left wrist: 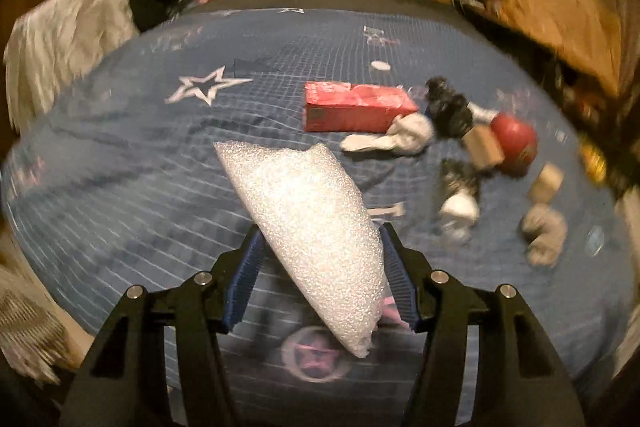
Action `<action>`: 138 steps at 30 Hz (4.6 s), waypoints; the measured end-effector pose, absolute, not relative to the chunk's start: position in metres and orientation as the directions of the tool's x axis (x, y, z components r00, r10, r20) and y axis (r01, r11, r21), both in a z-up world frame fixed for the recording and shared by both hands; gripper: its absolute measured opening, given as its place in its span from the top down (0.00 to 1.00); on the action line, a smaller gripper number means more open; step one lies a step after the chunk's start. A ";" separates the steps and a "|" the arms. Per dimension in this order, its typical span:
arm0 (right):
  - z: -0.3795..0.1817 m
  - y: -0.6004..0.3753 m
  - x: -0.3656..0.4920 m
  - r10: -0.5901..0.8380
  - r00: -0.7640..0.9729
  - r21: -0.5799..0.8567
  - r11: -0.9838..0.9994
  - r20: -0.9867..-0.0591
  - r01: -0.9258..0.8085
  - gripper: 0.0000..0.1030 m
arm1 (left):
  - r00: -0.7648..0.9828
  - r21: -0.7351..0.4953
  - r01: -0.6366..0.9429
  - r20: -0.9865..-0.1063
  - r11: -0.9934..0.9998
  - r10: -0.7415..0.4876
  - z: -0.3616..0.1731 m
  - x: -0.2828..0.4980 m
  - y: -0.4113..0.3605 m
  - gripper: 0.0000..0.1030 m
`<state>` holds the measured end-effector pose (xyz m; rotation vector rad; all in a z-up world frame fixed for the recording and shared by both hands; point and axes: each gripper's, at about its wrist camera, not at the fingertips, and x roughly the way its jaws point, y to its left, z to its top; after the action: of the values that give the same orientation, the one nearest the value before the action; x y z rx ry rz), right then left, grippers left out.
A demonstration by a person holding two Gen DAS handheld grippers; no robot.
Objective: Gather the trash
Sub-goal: 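Grasp the bubble-wrap sheet with the left tool while the right grasps the black bag, then lift and carry the bubble wrap and black bag over the white bucket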
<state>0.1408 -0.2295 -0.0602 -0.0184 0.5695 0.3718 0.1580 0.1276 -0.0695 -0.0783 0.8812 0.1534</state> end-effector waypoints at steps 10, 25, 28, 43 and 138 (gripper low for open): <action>-0.087 -0.127 0.216 0.434 0.641 0.150 0.881 -0.633 -0.448 0.09 | 0.560 0.132 -0.146 -0.806 0.980 0.192 -0.129 0.194 0.163 0.21; -0.158 -0.038 0.302 0.251 0.553 0.077 0.945 -0.795 -0.318 0.47 | 0.645 -0.007 -0.210 -0.753 0.978 0.133 -0.133 0.180 0.180 0.43; -0.148 -0.047 0.291 0.298 0.580 0.120 0.938 -0.758 -0.326 0.48 | 0.661 -0.055 -0.215 -0.743 0.975 0.104 -0.132 0.177 0.186 0.49; -0.063 -0.117 0.172 0.423 0.684 0.101 0.883 -0.595 -0.459 0.49 | 0.733 -0.079 -0.230 -0.670 0.970 0.119 -0.079 0.143 0.135 0.52; -0.007 -0.671 0.087 -0.314 0.793 0.038 0.920 -0.521 0.389 0.47 | 0.508 0.036 0.768 -0.641 0.639 -0.575 -0.046 0.209 -0.457 0.51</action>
<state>0.0871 -0.6708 -0.0070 0.1462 0.5336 -0.3797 0.2094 -0.4565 -0.0460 0.3364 0.6349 -0.8274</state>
